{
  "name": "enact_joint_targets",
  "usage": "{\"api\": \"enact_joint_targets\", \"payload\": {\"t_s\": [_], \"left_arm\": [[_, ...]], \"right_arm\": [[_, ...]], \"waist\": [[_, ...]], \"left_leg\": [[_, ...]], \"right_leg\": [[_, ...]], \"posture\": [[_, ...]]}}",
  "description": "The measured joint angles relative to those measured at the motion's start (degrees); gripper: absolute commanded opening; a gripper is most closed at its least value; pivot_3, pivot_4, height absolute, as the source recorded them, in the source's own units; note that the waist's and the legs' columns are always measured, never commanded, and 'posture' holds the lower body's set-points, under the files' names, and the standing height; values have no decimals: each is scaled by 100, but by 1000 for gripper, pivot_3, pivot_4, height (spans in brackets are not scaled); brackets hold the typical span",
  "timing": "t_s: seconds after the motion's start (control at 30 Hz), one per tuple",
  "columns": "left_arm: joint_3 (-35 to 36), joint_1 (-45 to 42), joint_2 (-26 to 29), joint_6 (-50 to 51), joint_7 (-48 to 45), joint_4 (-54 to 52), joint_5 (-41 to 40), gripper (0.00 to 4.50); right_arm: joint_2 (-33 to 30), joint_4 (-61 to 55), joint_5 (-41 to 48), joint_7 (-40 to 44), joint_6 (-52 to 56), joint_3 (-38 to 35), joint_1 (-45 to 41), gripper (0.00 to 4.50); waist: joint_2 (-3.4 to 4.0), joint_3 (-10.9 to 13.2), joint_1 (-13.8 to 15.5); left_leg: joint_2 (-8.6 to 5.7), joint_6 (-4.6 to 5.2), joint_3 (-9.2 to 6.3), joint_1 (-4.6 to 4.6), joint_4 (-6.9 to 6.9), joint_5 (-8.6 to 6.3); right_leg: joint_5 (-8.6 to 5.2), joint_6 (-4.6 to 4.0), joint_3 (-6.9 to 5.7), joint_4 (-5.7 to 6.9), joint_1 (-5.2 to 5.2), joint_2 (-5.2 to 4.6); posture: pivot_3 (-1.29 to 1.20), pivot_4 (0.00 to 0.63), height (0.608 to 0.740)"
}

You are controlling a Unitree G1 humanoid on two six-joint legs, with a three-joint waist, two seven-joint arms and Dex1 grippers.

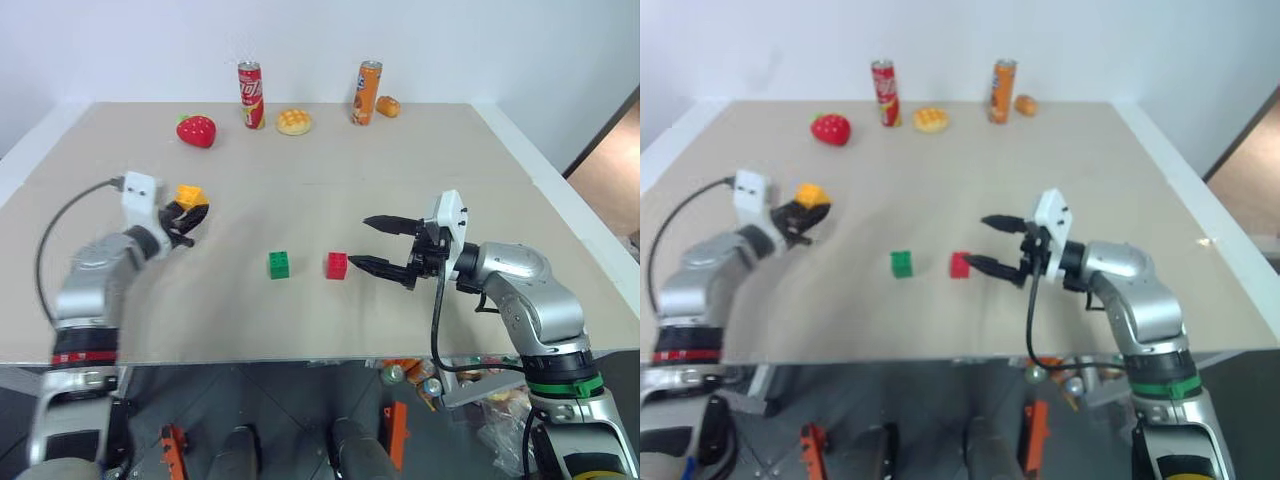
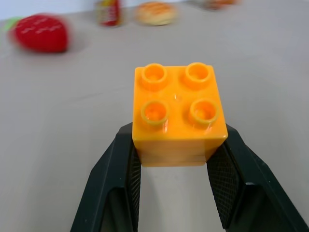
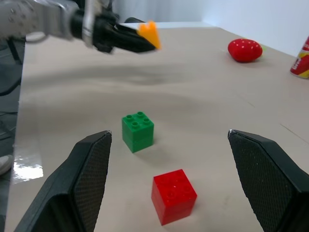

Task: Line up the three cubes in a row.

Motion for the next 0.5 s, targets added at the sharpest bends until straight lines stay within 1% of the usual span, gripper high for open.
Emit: {"api": "enact_joint_targets", "payload": {"t_s": [0.13, 0.2, 0.3, 0.5], "left_arm": [[-77, 140, 343, -400, -1722, 238, -371, 1336], [-203, 145, 352, -550, -2253, 425, -424, 1336], [-435, -17, 358, -856, -2748, 884, -314, 1336], [-1253, -675, 381, -2289, -3582, 2355, 580, 1336]], "right_arm": [[-1, 33, 0, 9, -2, 12, -14, 4000], [0, 33, 1, 12, -2, 13, -15, 4000], [-5, 32, 2, 14, 0, 12, -13, 4000], [-95, -10, 17, 10, 68, 1, 8, 4000]], "waist": [[0, 0, 30], [0, 0, 39], [0, 0, 32], [0, 0, 28]], "left_leg": [[-1, 0, -1, -7, 1, 0], [0, 0, -2, -10, 4, 0], [1, 1, -1, -10, 6, 0], [1, 2, 0, -16, 6, 1]], "right_leg": [[-8, -3, -3, 0, -2, -3], [-7, -3, -4, 0, -2, -3], [-3, -7, -4, 0, -5, -2], [-2, -8, -4, 0, -13, -1]], "posture": [[0, 150, 740], [0, 150, 740], [0, 150, 740], [0, 150, 740]]}}
